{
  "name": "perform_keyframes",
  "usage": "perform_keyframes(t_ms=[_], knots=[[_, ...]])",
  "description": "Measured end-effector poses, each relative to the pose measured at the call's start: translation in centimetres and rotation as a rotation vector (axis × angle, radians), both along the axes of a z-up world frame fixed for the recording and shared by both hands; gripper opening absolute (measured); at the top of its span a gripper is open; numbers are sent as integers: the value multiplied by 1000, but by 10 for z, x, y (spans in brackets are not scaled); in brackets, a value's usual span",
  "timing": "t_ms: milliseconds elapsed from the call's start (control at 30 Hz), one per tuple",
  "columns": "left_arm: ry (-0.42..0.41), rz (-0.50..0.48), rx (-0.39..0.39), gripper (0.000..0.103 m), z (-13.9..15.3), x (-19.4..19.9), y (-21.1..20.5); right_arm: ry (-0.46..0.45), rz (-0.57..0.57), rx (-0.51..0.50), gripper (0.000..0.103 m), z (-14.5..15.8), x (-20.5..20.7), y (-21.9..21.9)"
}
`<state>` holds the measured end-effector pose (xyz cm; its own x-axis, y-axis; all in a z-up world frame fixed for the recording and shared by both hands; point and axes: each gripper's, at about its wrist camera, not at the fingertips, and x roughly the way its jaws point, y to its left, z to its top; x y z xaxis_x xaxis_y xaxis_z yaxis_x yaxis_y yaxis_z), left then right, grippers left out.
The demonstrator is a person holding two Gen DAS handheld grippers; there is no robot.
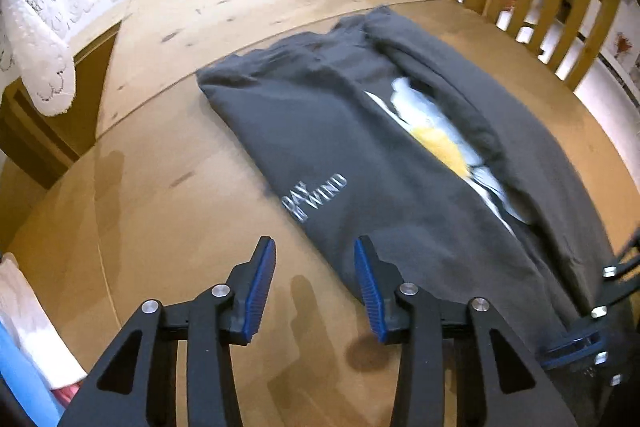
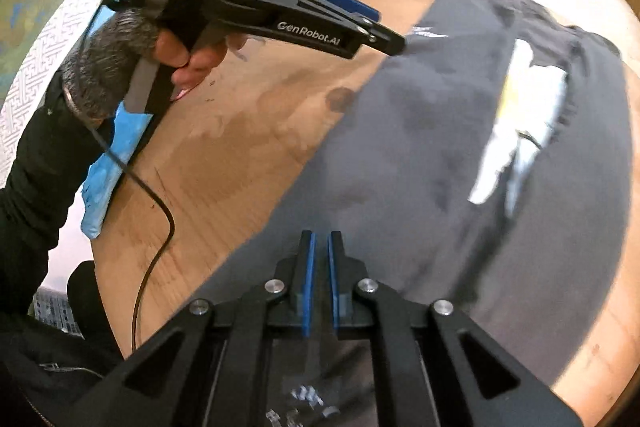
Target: Fold clothes
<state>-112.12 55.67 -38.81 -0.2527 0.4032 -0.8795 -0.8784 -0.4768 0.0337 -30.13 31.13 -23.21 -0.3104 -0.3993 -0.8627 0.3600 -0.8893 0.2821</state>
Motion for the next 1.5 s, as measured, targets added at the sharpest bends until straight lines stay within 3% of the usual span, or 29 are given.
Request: perform_keyframes(t_ms=[100, 267, 333, 400, 567, 700, 800, 900, 967, 1033, 1067, 1200, 1267, 1367, 1433, 1500], knots=[[-21, -26, 26, 37, 6, 22, -17, 37, 3, 55, 7, 4, -7, -2], [-110, -111, 100, 37, 10, 79, -51, 83, -65, 40, 7, 23, -27, 22], [-155, -155, 129, 37, 9, 100, -54, 45, -60, -21, 7, 16, -36, 23], [-215, -203, 142, 39, 4, 117, -50, 6, -59, 2, 7, 1, -44, 18], [-127, -176, 19, 36, -17, 121, -54, -41, -39, 85, 3, -8, -42, 25], [-166, -124, 32, 34, -6, 116, -70, 6, -27, 57, 4, 5, -42, 24], [-179, -152, 126, 34, 14, 122, -63, 26, -32, 85, 6, 7, -42, 22], [-186, -220, 176, 35, 23, 132, -40, -10, -62, 44, 6, 4, -48, 34], [-177, -243, 153, 36, 17, 132, -22, -50, -68, 42, 7, -9, -56, 34], [-172, -203, 61, 35, -2, 128, -16, -69, -41, 74, 5, -14, -54, 38], [-166, -206, 64, 33, -3, 127, -21, -91, -39, 97, 5, -13, -53, 41], [-168, -173, 70, 33, 2, 129, -44, -14, -51, 77, 7, 8, -64, 42], [-217, -144, 122, 31, 12, 133, -52, 18, -33, 66, 7, 14, -78, 32], [-191, -178, 206, 32, 34, 149, -52, 29, -1, 100, 7, 8, -97, 15], [-195, -196, 206, 33, 37, 154, -47, 26, 19, 131, 7, 1, -108, 5], [-229, -197, 159, 33, 28, 156, -42, 23, 38, 161, 7, -6, -120, -6]])
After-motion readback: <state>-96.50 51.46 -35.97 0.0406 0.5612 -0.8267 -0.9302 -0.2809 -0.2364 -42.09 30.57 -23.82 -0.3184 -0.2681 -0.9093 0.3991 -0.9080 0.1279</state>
